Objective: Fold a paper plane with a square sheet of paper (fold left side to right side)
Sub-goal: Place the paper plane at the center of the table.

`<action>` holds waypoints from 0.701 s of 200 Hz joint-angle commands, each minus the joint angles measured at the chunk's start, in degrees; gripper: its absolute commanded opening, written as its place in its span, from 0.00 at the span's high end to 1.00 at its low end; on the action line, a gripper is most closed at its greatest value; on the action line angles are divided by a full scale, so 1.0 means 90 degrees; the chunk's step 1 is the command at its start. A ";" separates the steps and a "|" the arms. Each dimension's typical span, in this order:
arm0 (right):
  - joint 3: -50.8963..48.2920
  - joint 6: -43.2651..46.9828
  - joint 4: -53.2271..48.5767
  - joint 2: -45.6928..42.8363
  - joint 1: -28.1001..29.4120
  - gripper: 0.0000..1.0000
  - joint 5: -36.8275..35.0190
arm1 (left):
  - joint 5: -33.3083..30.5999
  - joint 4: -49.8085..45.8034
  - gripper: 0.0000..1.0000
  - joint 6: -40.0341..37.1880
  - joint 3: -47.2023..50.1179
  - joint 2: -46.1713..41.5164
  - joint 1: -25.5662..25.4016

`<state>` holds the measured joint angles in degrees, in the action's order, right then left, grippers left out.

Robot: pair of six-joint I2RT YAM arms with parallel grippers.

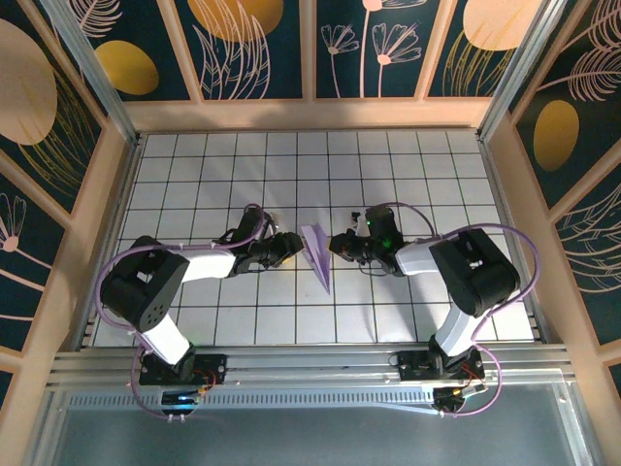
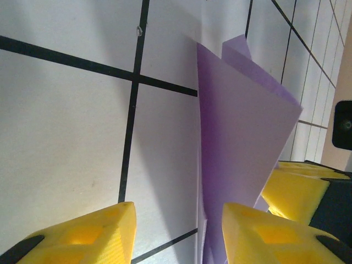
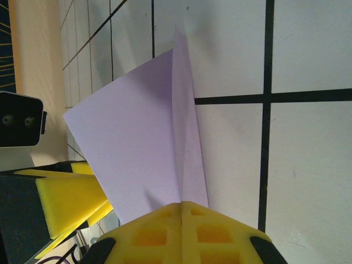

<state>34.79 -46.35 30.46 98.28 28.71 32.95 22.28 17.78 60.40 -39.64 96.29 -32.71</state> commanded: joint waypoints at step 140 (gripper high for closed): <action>-0.0008 -0.0013 0.0034 0.0163 0.0013 1.00 0.0058 | 0.0444 0.0716 0.68 0.0159 -0.0340 0.0800 -0.0086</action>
<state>34.76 -46.39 30.44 98.54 28.71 32.99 25.28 21.87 61.32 -41.15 102.00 -33.08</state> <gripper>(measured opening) 0.047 0.354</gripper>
